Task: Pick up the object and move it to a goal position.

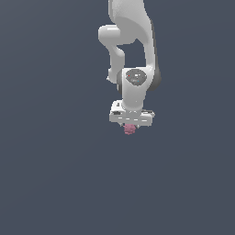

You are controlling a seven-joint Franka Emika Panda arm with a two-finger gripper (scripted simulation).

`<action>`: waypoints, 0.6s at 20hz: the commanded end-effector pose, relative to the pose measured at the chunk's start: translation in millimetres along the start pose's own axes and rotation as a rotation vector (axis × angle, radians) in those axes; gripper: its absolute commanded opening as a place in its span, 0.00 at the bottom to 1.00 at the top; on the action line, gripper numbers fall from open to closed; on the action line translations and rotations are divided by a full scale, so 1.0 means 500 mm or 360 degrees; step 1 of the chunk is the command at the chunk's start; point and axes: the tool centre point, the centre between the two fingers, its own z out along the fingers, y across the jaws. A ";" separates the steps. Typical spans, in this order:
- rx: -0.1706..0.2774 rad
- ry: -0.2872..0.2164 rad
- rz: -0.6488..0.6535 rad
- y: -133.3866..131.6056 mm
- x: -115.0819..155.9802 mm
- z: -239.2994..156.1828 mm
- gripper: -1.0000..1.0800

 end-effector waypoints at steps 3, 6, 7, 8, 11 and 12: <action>0.0000 0.0001 -0.0001 -0.020 -0.012 -0.080 0.00; -0.0001 0.0001 -0.0001 -0.035 -0.021 -0.144 0.00; -0.0001 0.0001 -0.0001 -0.041 -0.024 -0.167 0.00; -0.0001 0.0001 -0.0001 -0.047 -0.027 -0.190 0.00; -0.0001 0.0001 -0.0001 -0.063 -0.037 -0.258 0.00; -0.0001 0.0001 -0.0001 -0.069 -0.040 -0.280 0.00</action>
